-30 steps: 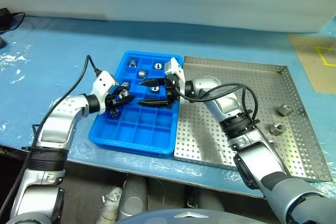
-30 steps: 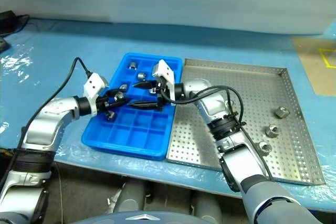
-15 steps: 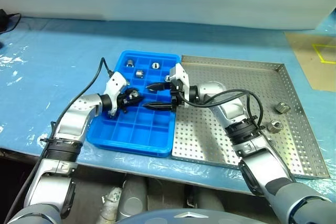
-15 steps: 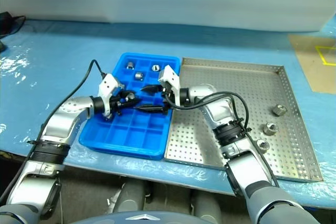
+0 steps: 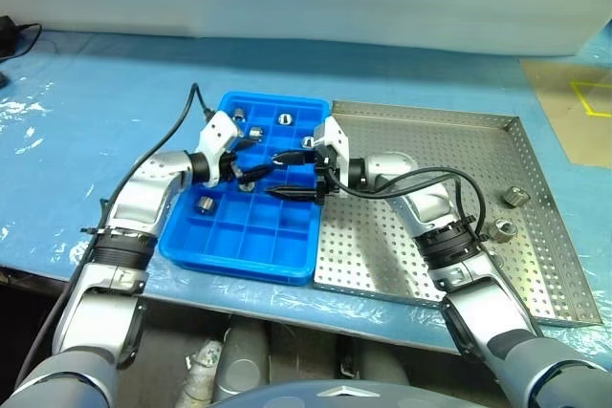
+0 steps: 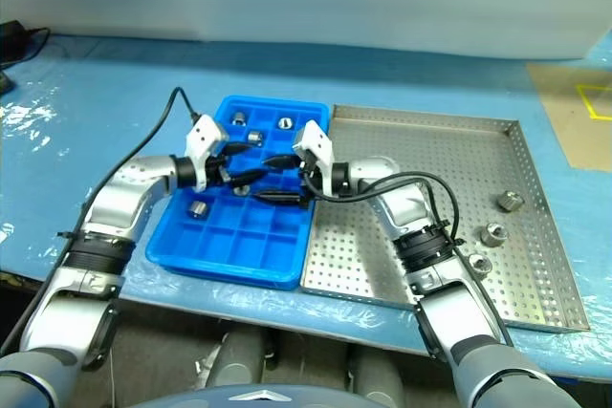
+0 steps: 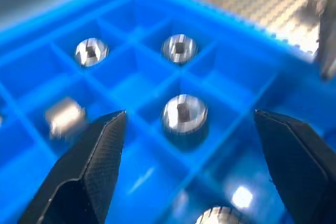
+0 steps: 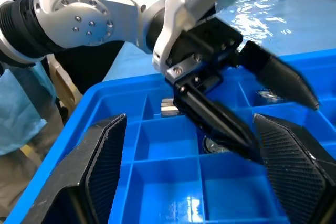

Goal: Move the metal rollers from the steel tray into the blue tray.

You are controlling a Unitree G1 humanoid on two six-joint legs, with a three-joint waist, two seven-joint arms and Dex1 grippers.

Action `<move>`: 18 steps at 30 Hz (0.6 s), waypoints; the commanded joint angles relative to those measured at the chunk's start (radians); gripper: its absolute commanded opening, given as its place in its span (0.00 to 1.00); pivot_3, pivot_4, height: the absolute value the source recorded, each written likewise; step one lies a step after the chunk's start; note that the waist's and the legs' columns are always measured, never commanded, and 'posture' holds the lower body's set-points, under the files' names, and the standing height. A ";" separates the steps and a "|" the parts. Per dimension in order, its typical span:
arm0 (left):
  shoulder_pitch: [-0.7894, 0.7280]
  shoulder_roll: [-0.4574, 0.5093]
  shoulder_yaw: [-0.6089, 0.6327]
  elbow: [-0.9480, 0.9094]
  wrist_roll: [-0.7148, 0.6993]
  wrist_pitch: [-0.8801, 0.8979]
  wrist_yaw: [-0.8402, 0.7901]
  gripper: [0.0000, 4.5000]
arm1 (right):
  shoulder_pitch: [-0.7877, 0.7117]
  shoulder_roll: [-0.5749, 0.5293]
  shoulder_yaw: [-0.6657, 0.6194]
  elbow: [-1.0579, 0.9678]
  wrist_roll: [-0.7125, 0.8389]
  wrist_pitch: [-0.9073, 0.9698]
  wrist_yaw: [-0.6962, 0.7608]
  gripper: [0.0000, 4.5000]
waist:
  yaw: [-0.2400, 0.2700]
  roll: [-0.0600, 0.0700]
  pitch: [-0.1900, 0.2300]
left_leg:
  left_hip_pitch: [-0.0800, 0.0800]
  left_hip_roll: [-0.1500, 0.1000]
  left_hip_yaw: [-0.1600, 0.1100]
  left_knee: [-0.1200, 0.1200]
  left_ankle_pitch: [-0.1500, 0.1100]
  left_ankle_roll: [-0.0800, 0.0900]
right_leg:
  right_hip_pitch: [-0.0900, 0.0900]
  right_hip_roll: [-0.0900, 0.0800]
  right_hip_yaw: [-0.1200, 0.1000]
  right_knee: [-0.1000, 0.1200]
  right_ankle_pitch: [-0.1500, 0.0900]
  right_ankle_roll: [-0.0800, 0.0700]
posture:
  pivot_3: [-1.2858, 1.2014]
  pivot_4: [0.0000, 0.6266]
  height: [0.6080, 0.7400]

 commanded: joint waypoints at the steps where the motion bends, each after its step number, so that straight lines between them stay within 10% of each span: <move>1: -0.088 -0.033 -0.007 0.058 -0.009 -0.046 -0.019 0.90 | 0.009 -0.027 -0.057 -0.070 0.022 0.010 -0.023 0.88 | -0.004 0.000 0.000 | 0.000 0.000 0.000 0.000 0.000 0.000 | 0.000 0.000 0.000 0.000 0.000 0.000 | 0.54 0.24 1.00; 18: -0.529 -0.431 -0.075 0.834 0.135 -0.454 -0.065 0.90 | 0.364 -0.155 -0.286 -0.599 0.108 0.264 -0.338 0.88 | -0.114 -0.002 0.000 | 0.000 -0.002 0.002 0.003 -0.001 0.009 | 0.001 0.001 0.003 -0.001 0.001 0.001 | 0.33 0.24 1.00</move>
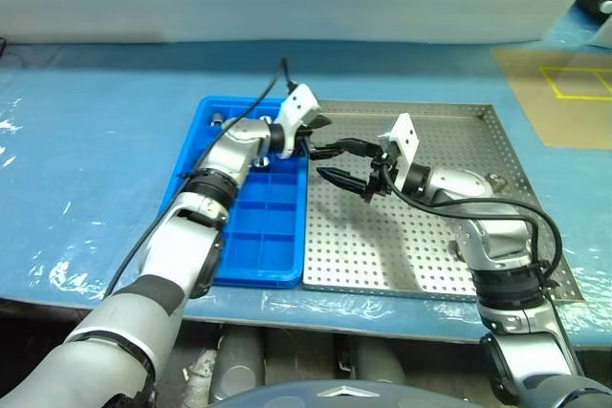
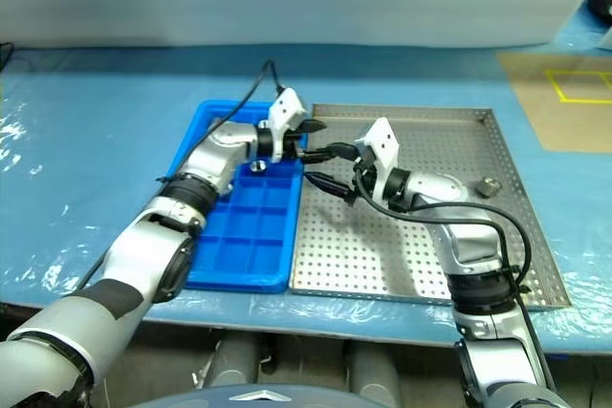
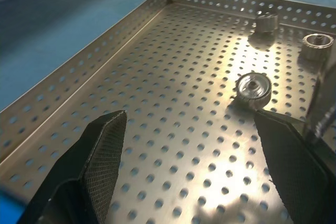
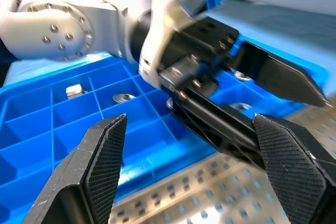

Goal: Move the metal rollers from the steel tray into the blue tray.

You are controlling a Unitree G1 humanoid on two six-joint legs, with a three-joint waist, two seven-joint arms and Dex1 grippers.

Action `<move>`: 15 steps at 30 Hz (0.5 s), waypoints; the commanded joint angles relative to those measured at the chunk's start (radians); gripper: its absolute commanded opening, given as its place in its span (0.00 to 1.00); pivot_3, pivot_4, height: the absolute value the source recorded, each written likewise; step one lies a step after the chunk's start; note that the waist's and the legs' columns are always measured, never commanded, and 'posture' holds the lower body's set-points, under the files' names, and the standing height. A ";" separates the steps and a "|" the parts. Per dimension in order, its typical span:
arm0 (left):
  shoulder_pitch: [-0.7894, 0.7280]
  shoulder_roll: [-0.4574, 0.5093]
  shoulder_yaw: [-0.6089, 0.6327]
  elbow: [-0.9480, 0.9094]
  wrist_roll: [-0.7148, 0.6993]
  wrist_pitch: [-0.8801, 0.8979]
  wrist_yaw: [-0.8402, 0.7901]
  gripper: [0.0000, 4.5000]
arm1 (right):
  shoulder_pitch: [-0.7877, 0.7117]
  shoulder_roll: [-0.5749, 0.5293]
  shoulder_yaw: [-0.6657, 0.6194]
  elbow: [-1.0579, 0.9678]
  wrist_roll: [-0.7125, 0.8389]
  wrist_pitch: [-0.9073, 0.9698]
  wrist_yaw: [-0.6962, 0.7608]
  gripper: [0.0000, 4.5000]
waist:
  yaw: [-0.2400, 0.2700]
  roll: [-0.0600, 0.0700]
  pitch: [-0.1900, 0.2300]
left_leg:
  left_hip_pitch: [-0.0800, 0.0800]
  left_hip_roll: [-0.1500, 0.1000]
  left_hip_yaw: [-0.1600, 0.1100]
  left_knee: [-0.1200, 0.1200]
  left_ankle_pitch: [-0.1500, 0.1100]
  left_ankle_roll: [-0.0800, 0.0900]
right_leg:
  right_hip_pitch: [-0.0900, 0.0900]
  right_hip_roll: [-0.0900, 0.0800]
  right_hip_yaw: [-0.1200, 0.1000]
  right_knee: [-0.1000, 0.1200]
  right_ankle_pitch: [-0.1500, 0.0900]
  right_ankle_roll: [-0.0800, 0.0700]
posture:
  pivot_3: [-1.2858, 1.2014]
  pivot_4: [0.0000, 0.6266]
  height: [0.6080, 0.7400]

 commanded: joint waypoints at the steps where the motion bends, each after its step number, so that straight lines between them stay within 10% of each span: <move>1: -0.076 -0.067 -0.005 0.095 0.032 -0.103 -0.007 0.90 | 0.078 -0.027 -0.070 -0.157 0.046 0.069 -0.079 0.88 | -0.020 0.000 0.000 | 0.000 0.000 0.000 0.000 -0.001 0.001 | 0.000 0.000 0.000 0.000 0.000 0.000 | 0.33 0.24 1.00; 15: -0.149 -0.184 -0.011 0.308 0.197 -0.112 0.253 0.90 | 0.458 -0.040 -0.422 -0.480 0.110 0.137 -0.329 0.88 | -0.137 0.001 -0.001 | 0.003 0.001 0.001 0.003 -0.008 0.009 | 0.010 0.005 0.003 -0.016 0.003 0.005 | 0.23 0.24 1.00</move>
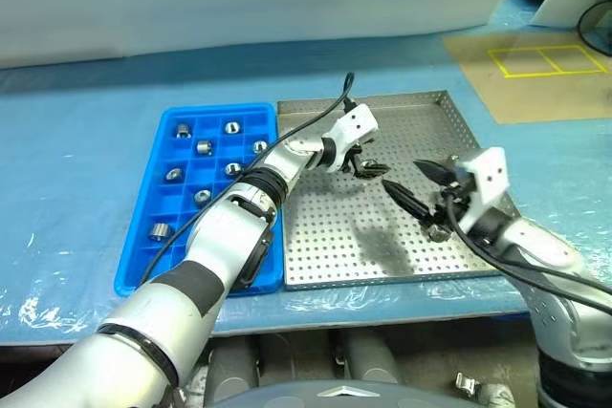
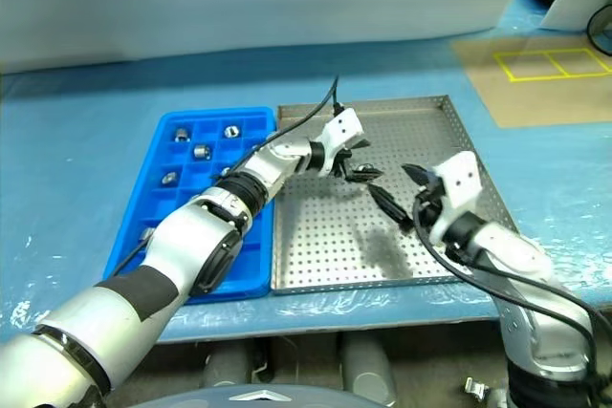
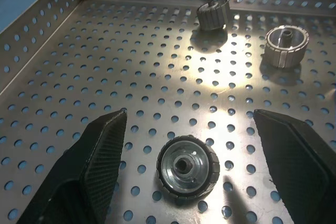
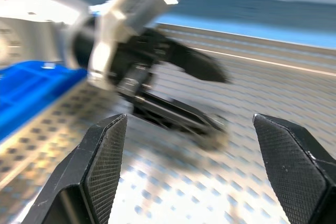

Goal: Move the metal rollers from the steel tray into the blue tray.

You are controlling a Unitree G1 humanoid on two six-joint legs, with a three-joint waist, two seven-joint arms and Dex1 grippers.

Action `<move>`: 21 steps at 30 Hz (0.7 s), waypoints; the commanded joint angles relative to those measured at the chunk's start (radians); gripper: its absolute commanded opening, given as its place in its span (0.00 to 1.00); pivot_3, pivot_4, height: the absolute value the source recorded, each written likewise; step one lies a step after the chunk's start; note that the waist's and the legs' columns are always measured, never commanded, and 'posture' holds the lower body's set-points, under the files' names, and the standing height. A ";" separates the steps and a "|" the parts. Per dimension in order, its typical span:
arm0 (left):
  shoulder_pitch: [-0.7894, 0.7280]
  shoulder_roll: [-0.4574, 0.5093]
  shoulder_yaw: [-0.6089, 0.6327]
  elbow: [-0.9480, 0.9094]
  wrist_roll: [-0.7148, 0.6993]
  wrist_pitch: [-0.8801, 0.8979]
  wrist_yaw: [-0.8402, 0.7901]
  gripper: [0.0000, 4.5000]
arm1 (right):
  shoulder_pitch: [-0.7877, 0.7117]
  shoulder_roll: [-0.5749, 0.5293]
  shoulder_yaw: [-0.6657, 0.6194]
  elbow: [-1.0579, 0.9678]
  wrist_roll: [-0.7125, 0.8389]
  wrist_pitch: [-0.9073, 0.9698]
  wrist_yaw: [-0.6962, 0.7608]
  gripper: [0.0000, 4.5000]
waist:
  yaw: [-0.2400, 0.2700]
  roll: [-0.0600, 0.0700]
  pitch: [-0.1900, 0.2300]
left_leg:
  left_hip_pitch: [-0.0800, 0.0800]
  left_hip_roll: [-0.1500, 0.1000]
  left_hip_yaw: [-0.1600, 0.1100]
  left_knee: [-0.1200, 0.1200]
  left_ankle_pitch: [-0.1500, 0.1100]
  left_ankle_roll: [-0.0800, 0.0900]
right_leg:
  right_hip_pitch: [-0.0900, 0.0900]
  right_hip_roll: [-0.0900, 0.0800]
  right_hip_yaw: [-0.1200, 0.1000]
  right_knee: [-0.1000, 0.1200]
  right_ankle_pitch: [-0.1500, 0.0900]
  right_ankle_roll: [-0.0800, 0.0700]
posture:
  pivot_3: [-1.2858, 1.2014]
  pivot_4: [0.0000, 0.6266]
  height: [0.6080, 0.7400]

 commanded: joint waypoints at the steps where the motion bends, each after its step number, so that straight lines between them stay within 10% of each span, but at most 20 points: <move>1: -0.019 -0.014 0.000 0.007 0.036 0.008 0.043 0.90 | 0.053 0.006 -0.082 -0.086 0.034 -0.011 -0.038 0.88 | -0.017 0.000 0.000 | 0.000 0.000 0.000 0.000 0.000 0.002 | 0.001 0.000 0.000 -0.001 0.000 0.000 | 0.23 0.24 1.00; 21: 0.041 0.020 0.032 0.024 0.132 0.064 0.181 0.90 | 0.107 -0.018 -0.054 -0.117 0.084 -0.017 -0.110 0.88 | -0.158 0.001 0.000 | -0.003 -0.012 -0.003 0.003 -0.009 0.018 | 0.013 -0.013 -0.006 -0.019 0.002 0.007 | 0.23 0.24 1.00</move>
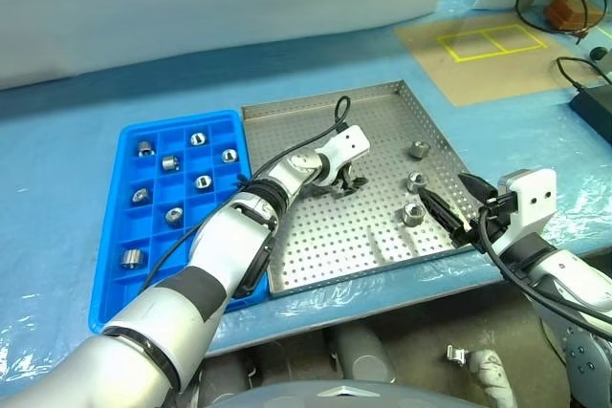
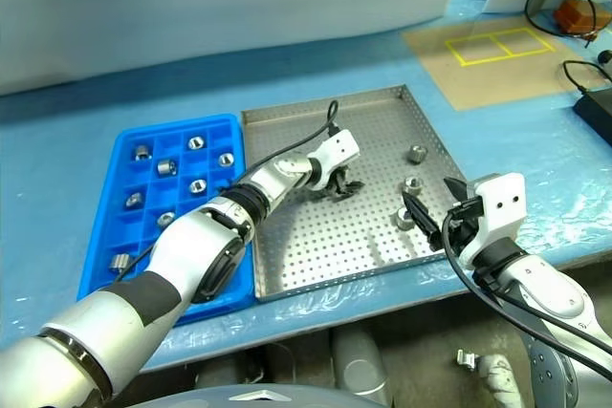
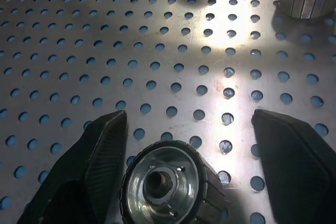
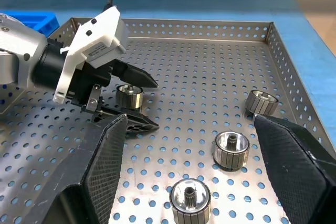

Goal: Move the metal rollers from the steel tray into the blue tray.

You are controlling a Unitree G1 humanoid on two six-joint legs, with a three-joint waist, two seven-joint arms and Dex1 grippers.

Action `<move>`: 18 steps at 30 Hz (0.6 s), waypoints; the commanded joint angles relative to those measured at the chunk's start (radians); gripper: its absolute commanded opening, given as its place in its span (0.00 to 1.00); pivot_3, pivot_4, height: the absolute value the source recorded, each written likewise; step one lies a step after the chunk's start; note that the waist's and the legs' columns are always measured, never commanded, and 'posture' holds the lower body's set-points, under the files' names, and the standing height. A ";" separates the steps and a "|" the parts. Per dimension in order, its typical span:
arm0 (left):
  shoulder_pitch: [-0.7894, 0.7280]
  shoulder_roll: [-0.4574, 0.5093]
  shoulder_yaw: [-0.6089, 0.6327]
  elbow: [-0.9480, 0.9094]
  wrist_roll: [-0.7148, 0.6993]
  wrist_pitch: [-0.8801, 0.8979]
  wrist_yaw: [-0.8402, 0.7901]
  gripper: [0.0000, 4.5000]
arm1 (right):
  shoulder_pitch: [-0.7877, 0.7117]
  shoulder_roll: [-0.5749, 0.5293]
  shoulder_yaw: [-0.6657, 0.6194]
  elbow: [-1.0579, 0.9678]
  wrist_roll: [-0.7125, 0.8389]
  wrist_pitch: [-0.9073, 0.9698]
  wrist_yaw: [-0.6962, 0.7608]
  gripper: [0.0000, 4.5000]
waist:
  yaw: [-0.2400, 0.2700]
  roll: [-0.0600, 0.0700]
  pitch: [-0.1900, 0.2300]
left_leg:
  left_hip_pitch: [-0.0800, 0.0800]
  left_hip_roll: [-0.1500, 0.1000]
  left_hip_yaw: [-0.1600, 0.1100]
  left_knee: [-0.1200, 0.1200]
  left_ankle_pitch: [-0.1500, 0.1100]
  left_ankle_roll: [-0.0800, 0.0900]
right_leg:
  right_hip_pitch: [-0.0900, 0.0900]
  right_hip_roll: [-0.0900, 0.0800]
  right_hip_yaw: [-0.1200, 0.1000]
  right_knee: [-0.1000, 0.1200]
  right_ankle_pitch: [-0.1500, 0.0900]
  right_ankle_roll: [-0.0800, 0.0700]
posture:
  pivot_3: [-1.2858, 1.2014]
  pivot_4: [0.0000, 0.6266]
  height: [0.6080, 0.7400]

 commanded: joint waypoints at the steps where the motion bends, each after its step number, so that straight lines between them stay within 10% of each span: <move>1: 0.003 0.037 0.025 -0.012 -0.004 0.009 0.024 0.90 | -0.016 -0.014 0.017 -0.015 0.012 -0.016 -0.004 0.88 | -0.008 0.000 0.000 | 0.000 -0.001 0.000 0.001 -0.001 0.001 | 0.000 -0.001 0.000 0.000 0.000 0.000 | 0.23 0.24 1.00; 6: 0.010 0.061 0.037 -0.012 -0.002 0.015 0.012 0.90 | -0.038 -0.024 0.035 0.006 0.013 -0.017 0.003 0.88 | -0.028 0.000 0.000 | -0.001 -0.004 0.000 0.001 -0.002 0.004 | 0.001 -0.004 0.000 -0.001 0.000 0.000 | 0.24 0.24 1.00; 12: 0.022 0.071 0.036 -0.017 0.004 0.002 -0.052 0.56 | -0.065 -0.032 0.063 0.034 0.011 -0.024 0.010 0.88 | -0.027 0.000 0.000 | -0.003 -0.004 0.000 0.001 -0.003 0.006 | 0.000 -0.005 -0.002 -0.003 0.000 0.000 | 0.25 0.24 1.00; 18: 0.029 0.072 0.043 -0.025 -0.010 -0.003 -0.155 0.44 | -0.095 -0.036 0.088 0.060 0.009 -0.028 0.014 0.88 | -0.025 0.000 0.000 | -0.003 -0.004 0.000 0.001 -0.003 0.006 | 0.001 -0.005 -0.002 -0.003 0.000 0.000 | 0.26 0.24 1.00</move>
